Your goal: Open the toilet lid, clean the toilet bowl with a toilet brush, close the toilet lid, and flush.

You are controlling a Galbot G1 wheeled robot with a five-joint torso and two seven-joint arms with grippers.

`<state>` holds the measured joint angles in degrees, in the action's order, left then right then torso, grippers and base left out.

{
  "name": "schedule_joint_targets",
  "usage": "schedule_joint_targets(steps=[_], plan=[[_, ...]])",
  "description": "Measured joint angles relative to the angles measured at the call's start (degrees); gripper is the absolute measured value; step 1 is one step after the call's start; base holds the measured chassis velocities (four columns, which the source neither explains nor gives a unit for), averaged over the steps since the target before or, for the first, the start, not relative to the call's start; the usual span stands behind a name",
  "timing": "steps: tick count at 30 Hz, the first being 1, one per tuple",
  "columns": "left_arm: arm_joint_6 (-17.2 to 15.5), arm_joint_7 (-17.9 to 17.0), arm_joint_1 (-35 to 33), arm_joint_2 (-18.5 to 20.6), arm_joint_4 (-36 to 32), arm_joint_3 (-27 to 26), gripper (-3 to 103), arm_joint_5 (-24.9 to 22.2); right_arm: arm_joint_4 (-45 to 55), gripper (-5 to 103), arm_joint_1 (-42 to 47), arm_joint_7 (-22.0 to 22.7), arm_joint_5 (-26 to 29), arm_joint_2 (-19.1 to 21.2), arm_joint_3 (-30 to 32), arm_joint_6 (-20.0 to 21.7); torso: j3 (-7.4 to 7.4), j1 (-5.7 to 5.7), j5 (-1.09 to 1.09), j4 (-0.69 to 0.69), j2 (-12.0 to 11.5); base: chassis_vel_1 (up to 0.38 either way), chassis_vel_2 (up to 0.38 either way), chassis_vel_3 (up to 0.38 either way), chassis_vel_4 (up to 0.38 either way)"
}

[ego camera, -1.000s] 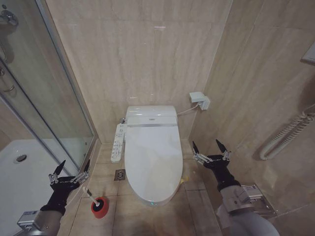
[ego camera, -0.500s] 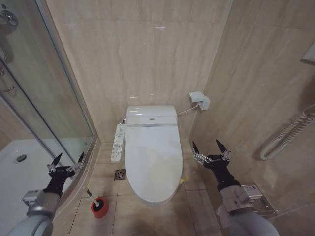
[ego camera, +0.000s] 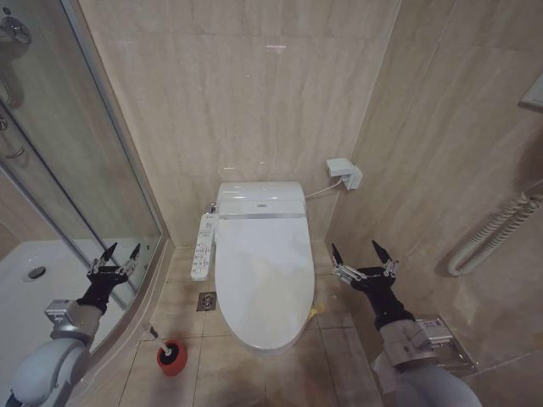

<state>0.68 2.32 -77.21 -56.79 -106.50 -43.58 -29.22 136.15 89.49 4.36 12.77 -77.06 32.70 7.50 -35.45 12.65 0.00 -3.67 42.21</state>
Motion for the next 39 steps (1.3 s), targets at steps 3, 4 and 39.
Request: schedule_joint_targets(steps=[3, 4, 39], plan=[[0.57, 1.13, 0.83, 0.83, 1.32, 0.23, 58, -0.41, 0.00, 100, 0.00, 0.00, 0.00, 0.00, 0.00, 0.00, 0.00, 0.00, 0.00, 0.00, 0.00, 0.000, 0.000, 0.000, 0.000], [0.98, 1.90, 1.20, 1.14, 2.07, 0.36, 58, -0.49, 0.00, 100, 0.00, 0.00, 0.00, 0.00, 0.00, 0.00, 0.00, 0.00, 0.00, 0.00, 0.00, 0.000, 0.000, 0.000, 0.000], [5.99, 7.78, 0.57, 0.35, 5.87, 1.30, 0, 2.31, 0.00, 100, 0.00, 0.00, 0.00, 0.00, 0.00, 0.00, 0.00, 0.00, 0.00, 0.02, 0.00, -0.030, 0.033, 0.033, -0.032]])
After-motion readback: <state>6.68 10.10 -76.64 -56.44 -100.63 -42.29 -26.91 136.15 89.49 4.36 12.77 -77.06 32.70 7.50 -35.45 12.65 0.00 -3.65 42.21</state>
